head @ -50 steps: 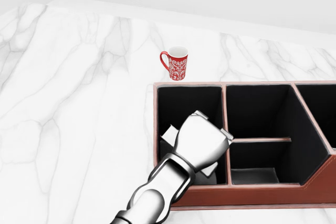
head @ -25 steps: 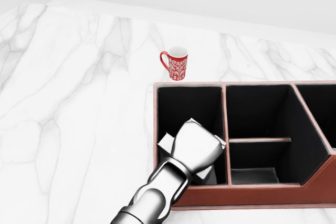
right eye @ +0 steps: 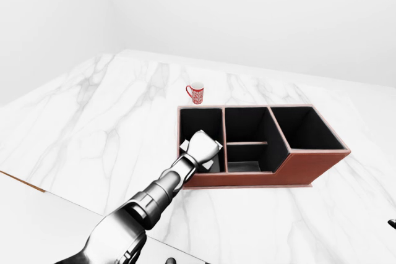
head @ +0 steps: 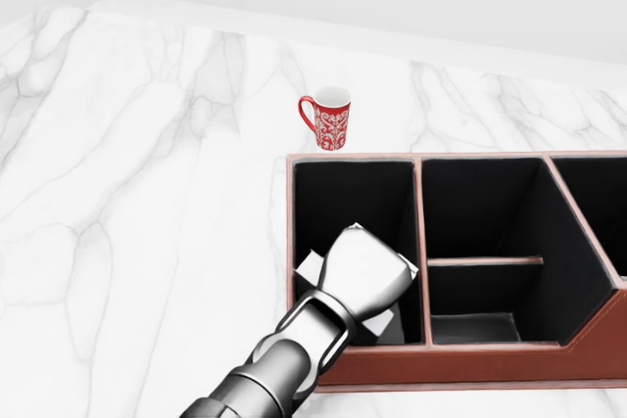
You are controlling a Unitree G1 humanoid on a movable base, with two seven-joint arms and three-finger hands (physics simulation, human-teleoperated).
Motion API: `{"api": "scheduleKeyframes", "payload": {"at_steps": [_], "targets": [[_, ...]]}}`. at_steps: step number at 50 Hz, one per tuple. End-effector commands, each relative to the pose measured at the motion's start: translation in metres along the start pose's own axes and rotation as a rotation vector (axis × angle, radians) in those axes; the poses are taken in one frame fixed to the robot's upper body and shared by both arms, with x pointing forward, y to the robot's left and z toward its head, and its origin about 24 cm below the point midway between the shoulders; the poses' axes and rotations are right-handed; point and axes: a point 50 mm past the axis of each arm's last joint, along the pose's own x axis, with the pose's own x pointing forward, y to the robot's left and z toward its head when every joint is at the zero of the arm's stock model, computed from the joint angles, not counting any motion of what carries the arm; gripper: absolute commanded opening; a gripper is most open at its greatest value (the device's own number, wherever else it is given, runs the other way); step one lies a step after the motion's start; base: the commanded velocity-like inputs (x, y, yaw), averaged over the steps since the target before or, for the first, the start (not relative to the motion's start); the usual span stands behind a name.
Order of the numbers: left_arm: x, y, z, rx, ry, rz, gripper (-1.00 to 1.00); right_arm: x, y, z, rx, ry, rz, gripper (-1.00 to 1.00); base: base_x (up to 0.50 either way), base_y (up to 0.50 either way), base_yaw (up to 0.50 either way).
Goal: Pick up the book and place it in the left compartment of the caddy.
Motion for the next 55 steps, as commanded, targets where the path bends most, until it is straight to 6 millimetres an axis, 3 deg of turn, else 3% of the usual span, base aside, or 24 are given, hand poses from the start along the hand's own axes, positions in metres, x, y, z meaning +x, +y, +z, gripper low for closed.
{"api": "scheduleKeyframes", "payload": {"at_steps": [1,9,10,11,12,13,14,16,18,19,23,30,32,36,45,46,48,55], "targets": [[-0.02,-0.033,-0.009,-0.087,0.073,-0.117,-1.0,0.0,-0.001,0.0,-0.001,0.001,-0.001,1.0,0.0,0.0,0.0],[-0.027,-0.043,-0.01,-0.112,0.085,-0.136,-1.0,0.0,0.0,-0.001,0.001,0.004,0.001,1.0,0.0,0.0,0.0],[-0.028,-0.044,-0.01,-0.117,0.086,-0.138,-0.73,-0.001,0.0,-0.001,0.0,0.004,0.002,1.0,0.0,0.0,0.0],[-0.028,-0.044,-0.01,-0.118,0.087,-0.139,-0.73,-0.001,0.0,-0.001,0.0,0.004,0.002,1.0,0.0,0.0,0.0],[-0.029,-0.045,-0.01,-0.122,0.088,-0.138,-0.51,0.0,0.0,0.001,-0.002,-0.002,0.001,1.0,0.0,0.0,0.0],[-0.03,-0.046,-0.01,-0.121,0.09,-0.136,0.19,0.0,0.0,0.0,-0.001,0.0,0.002,1.0,0.0,0.0,0.0],[-0.031,-0.047,-0.01,-0.12,0.1,-0.134,0.49,0.0,0.0,0.0,-0.001,0.003,0.002,1.0,0.0,0.0,0.0],[-0.031,-0.045,-0.011,-0.119,0.099,-0.111,0.62,0.0,0.0,0.001,-0.003,-0.002,0.001,1.0,0.0,0.0,0.0],[-0.031,-0.045,-0.013,-0.12,0.109,-0.107,0.94,0.0,0.0,0.001,-0.003,-0.004,0.002,1.0,0.0,0.0,0.0],[-0.03,-0.043,-0.014,-0.123,0.111,-0.094,1.0,0.0,0.0,0.001,-0.003,-0.002,0.003,1.0,0.0,0.0,0.0],[-0.029,-0.039,-0.016,-0.129,0.122,-0.061,1.0,0.0,0.0,0.0,-0.002,0.001,0.004,1.0,0.0,0.0,0.0],[-0.038,-0.005,-0.021,-0.111,0.142,0.091,1.0,0.0,0.001,0.002,-0.002,-0.007,0.002,1.0,0.0,0.0,0.0],[-0.039,-0.004,-0.021,-0.11,0.142,0.092,1.0,0.0,0.001,0.002,-0.002,-0.006,0.002,1.0,0.0,0.0,0.0],[-0.065,0.043,-0.036,-0.12,0.214,0.208,1.0,0.0,0.001,0.001,-0.003,-0.002,0.003,1.0,0.0,0.0,0.0],[-0.093,0.105,-0.042,-0.151,0.267,0.369,1.0,0.0,0.001,-0.002,-0.001,0.007,0.001,1.0,0.0,0.0,0.0],[-0.094,0.108,-0.043,-0.082,0.275,0.37,1.0,-0.001,0.001,-0.001,-0.001,0.007,0.001,1.0,0.0,0.0,0.0],[-0.094,0.107,-0.045,-0.158,0.28,0.397,1.0,-0.001,0.001,-0.002,-0.002,0.008,0.001,1.0,0.0,0.0,0.0],[-0.097,0.119,-0.053,-0.181,0.291,0.466,1.0,-0.001,0.0,-0.001,-0.002,0.007,-0.001,1.0,0.0,0.0,0.0]]}}
